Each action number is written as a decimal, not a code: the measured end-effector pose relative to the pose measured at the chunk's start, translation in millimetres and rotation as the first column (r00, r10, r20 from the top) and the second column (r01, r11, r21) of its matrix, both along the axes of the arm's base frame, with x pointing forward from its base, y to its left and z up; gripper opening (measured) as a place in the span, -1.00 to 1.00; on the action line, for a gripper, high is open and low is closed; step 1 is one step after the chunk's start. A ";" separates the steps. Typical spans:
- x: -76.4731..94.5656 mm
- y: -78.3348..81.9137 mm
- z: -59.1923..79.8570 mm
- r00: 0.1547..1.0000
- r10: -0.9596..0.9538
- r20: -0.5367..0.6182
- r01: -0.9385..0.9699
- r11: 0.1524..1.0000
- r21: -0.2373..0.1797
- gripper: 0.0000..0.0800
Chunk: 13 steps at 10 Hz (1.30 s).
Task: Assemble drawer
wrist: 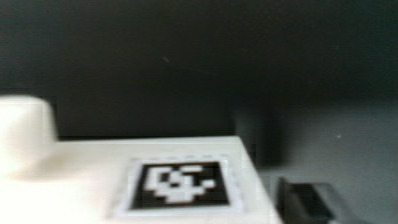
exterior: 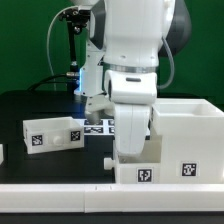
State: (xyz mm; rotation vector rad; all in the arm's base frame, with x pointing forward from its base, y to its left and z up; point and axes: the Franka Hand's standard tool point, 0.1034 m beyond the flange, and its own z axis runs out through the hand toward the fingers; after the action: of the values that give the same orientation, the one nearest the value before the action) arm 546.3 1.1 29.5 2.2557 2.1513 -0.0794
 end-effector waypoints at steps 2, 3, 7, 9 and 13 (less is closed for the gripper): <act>24.0 -19.1 33.4 0.999 0.017 -0.043 -0.015 0.999 0.043 0.47; 34.7 -29.7 41.2 1.000 0.011 -0.023 -0.010 0.998 0.058 0.60; 43.0 -85.3 12.6 1.000 -0.017 -0.012 0.019 0.977 0.213 0.62; 42.6 -68.4 7.3 0.997 -0.077 -0.008 0.077 0.972 0.224 0.62; 34.4 -20.7 -4.9 0.997 -0.075 0.037 0.065 0.974 0.216 0.62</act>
Offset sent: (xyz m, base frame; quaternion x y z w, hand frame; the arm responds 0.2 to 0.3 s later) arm 0.0273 -0.0287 0.0048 -0.0196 0.2040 -0.0303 0.9783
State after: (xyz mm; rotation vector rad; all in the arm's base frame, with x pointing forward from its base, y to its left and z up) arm 580.6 -19.6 24.6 2.4195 2.1521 0.2117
